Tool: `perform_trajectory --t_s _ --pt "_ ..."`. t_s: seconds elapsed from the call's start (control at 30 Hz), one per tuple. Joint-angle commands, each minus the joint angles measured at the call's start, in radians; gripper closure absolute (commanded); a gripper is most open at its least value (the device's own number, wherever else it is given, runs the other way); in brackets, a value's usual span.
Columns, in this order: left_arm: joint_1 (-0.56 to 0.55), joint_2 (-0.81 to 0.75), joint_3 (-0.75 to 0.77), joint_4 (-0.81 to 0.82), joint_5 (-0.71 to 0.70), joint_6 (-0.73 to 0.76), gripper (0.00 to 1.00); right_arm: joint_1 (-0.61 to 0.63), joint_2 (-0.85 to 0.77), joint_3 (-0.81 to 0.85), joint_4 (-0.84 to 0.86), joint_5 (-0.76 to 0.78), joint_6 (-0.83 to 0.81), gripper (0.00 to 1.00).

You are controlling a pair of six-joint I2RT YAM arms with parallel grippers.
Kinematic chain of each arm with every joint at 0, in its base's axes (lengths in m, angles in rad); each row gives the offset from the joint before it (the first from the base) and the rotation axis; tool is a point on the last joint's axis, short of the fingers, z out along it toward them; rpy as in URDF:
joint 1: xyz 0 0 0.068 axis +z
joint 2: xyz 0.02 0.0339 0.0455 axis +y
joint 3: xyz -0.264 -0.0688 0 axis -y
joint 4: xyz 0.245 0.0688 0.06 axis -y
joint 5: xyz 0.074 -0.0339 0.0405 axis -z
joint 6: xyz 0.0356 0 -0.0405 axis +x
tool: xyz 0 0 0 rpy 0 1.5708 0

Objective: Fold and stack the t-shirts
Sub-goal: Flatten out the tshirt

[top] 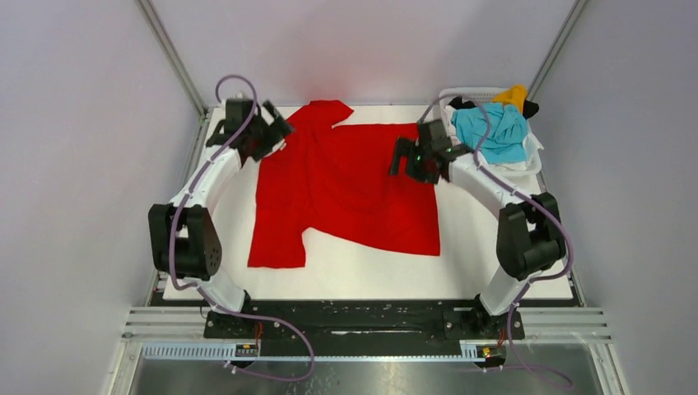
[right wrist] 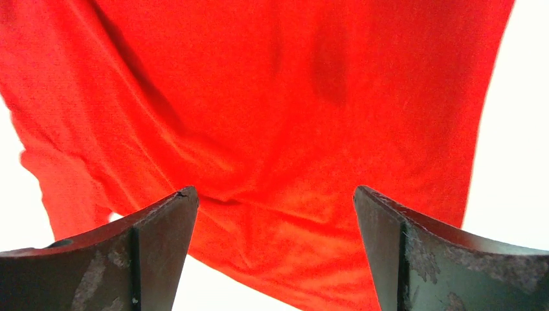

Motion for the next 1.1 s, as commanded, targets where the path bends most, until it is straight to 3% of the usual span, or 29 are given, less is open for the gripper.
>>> perform_trajectory --t_s 0.0,0.2,0.3,0.7,0.97,1.07 --pt "0.002 0.05 -0.202 -0.041 -0.036 0.054 0.01 0.043 -0.004 -0.162 0.088 0.018 0.062 0.01" --pt "0.0 0.179 -0.228 -0.017 0.035 0.048 0.01 0.08 -0.006 -0.261 0.08 0.049 0.079 0.0" --pt "0.0 0.178 -0.261 -0.063 -0.024 0.05 0.01 0.084 -0.014 -0.307 0.086 0.048 0.099 0.01" --pt "0.0 -0.059 -0.563 -0.162 -0.099 -0.002 0.01 0.088 0.0 -0.383 0.136 -0.029 0.13 0.01" --pt "-0.006 -0.15 -0.644 -0.227 -0.11 -0.021 0.01 0.088 -0.032 -0.382 0.115 -0.023 0.113 0.01" --pt "-0.018 -0.206 -0.655 -0.281 -0.173 -0.03 0.01 0.088 -0.063 -0.373 0.092 -0.007 0.102 0.01"
